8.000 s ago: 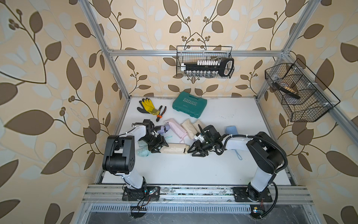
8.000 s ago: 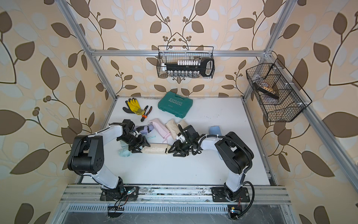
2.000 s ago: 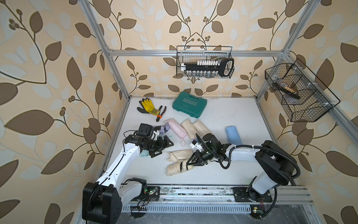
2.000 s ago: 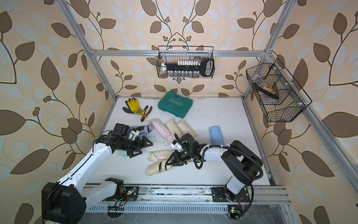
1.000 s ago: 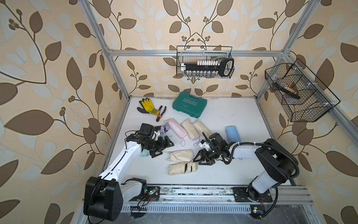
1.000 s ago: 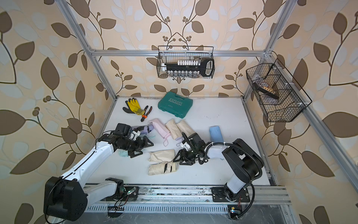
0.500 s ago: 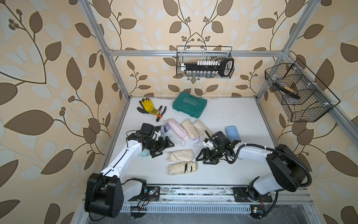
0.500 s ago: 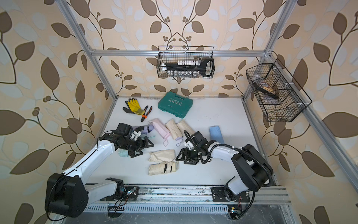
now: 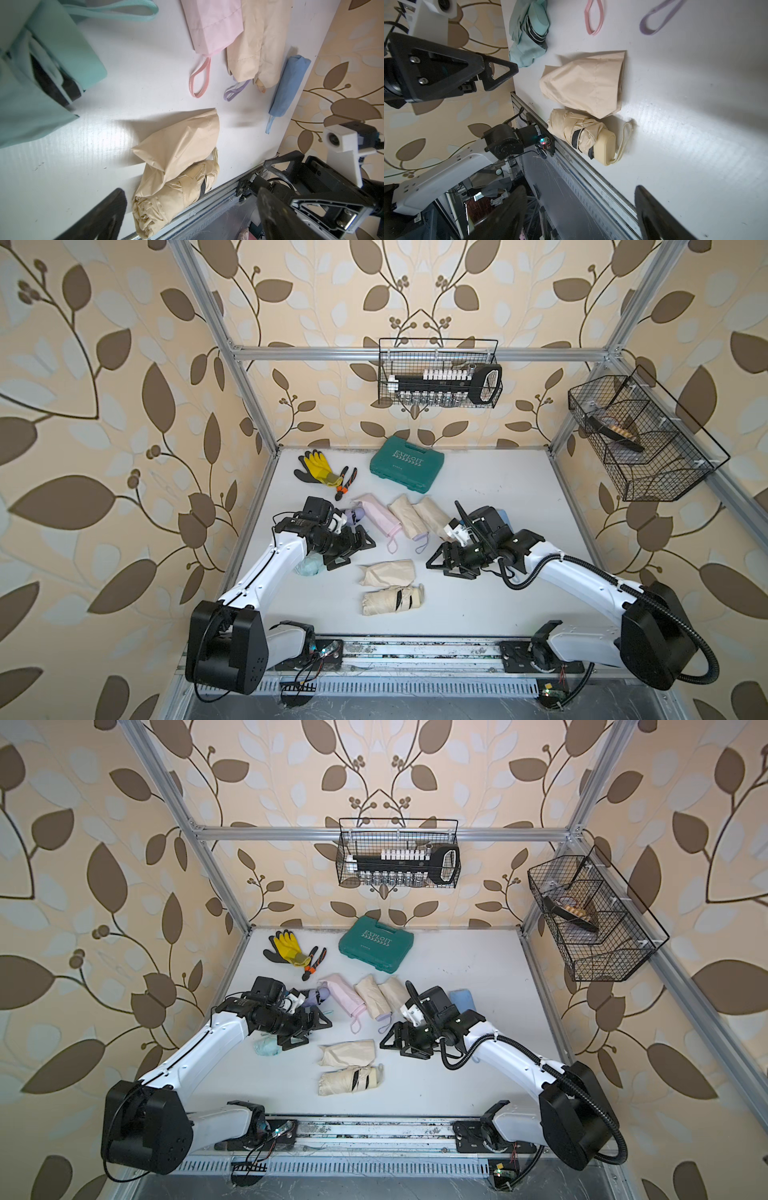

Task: Take umbrellas out of sleeves
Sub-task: Move the umbrella to the center of the board.

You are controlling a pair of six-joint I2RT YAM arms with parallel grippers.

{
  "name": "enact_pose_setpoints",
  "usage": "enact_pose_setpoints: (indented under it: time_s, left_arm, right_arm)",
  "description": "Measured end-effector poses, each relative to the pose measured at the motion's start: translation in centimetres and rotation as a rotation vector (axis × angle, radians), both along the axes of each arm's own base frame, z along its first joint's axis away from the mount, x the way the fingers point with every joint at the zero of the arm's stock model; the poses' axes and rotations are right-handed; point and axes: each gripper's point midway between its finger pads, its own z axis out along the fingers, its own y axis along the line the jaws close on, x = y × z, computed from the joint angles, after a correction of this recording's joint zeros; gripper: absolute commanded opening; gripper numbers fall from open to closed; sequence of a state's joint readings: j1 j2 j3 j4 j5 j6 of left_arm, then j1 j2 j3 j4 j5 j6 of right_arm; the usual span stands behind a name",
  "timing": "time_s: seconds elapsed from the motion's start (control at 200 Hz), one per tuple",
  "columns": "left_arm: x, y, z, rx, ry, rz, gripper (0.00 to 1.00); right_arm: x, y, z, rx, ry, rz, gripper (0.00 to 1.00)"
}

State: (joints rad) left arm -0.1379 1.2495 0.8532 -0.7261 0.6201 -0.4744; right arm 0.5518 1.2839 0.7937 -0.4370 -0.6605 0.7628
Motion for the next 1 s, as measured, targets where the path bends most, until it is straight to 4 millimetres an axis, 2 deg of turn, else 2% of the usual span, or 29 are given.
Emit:
enact_pose_setpoints:
  time_s: [0.15,0.45,0.565,0.815,1.0]
  left_arm:
    - [2.3,-0.5,-0.3,-0.008,0.012,0.000,0.98]
    - [9.4,-1.2,-1.9,-0.002,0.031,0.041,0.98]
    - [12.8,-1.2,-2.1,0.010,0.002,0.076,0.99]
    - [21.1,-1.4,-0.6,0.015,-0.141,0.121,0.99]
    - [25.8,-1.5,-1.6,0.055,-0.189,0.095,0.99]
  right_arm:
    - [0.9,-0.4,0.5,0.000,-0.003,-0.034,0.79]
    - [3.0,-0.3,1.3,0.007,-0.013,-0.065,0.78]
    - [3.1,-0.3,1.3,0.008,-0.012,-0.066,0.75]
    - [2.8,-0.4,0.8,0.005,0.027,-0.048,0.74]
    - [3.8,-0.8,1.1,0.012,0.041,-0.059,0.74]
